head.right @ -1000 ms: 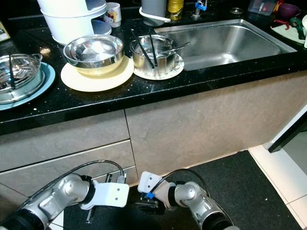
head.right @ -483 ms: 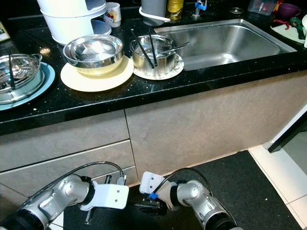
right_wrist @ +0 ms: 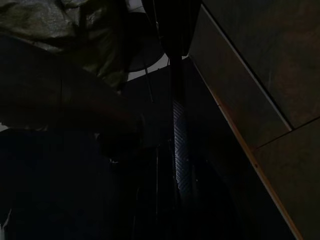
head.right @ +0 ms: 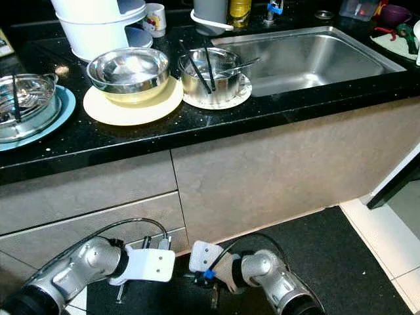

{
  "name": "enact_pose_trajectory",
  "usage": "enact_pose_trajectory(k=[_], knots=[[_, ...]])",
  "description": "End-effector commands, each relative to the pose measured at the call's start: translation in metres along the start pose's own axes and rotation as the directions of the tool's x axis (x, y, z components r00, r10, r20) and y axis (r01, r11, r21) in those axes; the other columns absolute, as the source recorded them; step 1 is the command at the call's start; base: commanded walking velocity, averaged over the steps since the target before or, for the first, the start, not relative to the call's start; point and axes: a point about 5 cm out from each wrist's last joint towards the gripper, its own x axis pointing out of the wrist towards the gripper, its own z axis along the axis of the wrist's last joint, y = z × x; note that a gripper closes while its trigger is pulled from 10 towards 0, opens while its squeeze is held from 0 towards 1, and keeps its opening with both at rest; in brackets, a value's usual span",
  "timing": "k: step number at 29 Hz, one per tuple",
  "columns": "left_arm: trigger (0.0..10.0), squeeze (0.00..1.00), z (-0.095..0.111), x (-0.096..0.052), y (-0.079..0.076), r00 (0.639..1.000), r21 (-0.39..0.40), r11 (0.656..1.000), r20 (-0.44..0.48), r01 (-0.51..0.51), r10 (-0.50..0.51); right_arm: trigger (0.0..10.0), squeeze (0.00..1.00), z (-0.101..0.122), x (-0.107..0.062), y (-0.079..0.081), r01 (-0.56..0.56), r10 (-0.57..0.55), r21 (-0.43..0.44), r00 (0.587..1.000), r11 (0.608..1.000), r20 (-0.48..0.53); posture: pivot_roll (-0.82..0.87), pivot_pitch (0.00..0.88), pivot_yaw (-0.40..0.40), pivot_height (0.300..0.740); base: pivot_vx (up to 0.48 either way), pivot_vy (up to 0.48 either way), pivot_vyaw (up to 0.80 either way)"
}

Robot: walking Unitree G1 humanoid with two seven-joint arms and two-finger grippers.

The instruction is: Kitchen organization

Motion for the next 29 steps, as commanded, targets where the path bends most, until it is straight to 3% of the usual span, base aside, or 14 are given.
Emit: enact_pose_trajectory(k=[1,9,10,11,12,13,22,23,29], knots=[[0.0,0.0,-0.008,0.006,-0.018,0.995,-0.011,0.996,-0.033,0.089,-0.089,0.0,0.0,-0.004,-0.007,-0.004,0.045,-0.045,0.018,0.999,0.999,-0.018,-0.09,0.245,-0.015,0.74,0.0,0.0,0.0],[0.0,0.0,-0.008,0.006,-0.018,0.997,0.015,0.997,-0.03,0.077,-0.076,0.0,0.0,-0.006,-0.008,-0.004,0.054,-0.053,0.022,0.998,0.998,-0.024,-0.09,0.245,-0.015,0.74,0.0,0.0,0.0],[4.0,0.09,-0.006,0.007,-0.016,0.999,0.005,0.999,-0.018,0.05,-0.05,0.0,0.0,-0.007,-0.008,-0.004,0.056,-0.056,0.025,0.998,0.998,-0.024,-0.09,0.248,-0.016,0.74,0.0,0.0,0.0],[8.2,0.94,-0.005,0.007,-0.014,0.999,-0.013,0.999,-0.005,0.032,-0.032,0.0,0.0,-0.007,-0.008,-0.004,0.058,-0.057,0.027,0.998,0.998,-0.025,-0.09,0.248,-0.015,0.74,0.0,0.0,0.0],[8.2,0.94,-0.005,0.007,-0.014,0.999,-0.013,0.999,-0.005,0.032,-0.032,0.0,0.0,-0.007,-0.008,-0.004,0.058,-0.057,0.027,0.998,0.998,-0.025,-0.09,0.248,-0.015,0.74,0.0,0.0,0.0],[10.0,1.0,-0.004,0.008,-0.013,1.0,-0.033,0.999,0.011,0.029,-0.028,0.0,0.0,-0.008,-0.009,-0.003,0.059,-0.058,0.028,0.998,0.998,-0.025,-0.09,0.248,-0.015,0.74,0.0,0.0,0.0],[10.0,1.0,-0.005,0.007,-0.009,1.0,-0.004,1.0,-0.016,-0.001,0.001,0.0,0.0,-0.015,-0.011,0.002,0.042,-0.041,0.01,0.997,0.999,-0.058,-0.1,0.249,-0.015,0.74,0.0,0.0,0.0],[10.0,0.0,-0.008,0.007,-0.006,0.999,0.007,0.999,-0.039,-0.033,0.033,0.0,0.0,-0.022,-0.012,0.006,0.019,-0.021,-0.013,0.995,1.0,-0.1,-0.1,0.249,-0.017,0.74,0.0,0.0,0.0],[10.0,0.0,-0.007,0.006,0.001,0.995,0.061,0.994,-0.04,-0.089,0.092,0.0,0.0,-0.04,-0.016,0.018,-0.02,0.016,-0.021,0.984,1.0,-0.175,-0.1,0.249,-0.017,0.74,0.0,0.0,0.0]])
